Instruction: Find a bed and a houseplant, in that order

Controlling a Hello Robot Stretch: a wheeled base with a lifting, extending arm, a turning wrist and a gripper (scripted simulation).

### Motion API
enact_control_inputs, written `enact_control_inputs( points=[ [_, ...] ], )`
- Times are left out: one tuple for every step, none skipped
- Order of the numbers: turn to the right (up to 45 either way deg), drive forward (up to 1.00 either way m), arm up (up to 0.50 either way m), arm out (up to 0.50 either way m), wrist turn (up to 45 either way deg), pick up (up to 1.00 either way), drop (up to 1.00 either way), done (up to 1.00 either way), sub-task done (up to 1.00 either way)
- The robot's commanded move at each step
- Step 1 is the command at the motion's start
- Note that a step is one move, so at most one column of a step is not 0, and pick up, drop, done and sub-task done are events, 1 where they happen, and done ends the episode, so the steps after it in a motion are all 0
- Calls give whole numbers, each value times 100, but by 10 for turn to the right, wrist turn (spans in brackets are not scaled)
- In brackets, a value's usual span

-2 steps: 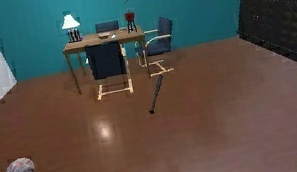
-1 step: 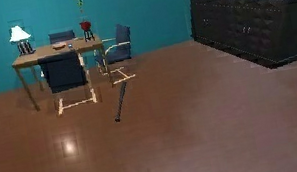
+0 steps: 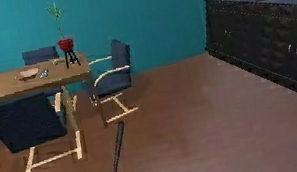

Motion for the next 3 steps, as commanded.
enact_control_inputs(
  points=[
    [0, 95, 0, 0, 0, 0, 0, 0, 0],
    [0, 70, 0, 0, 0, 0, 0, 0, 0],
    [-450, 0, 0, 0, 0, 0, 0, 0, 0]
  ],
)
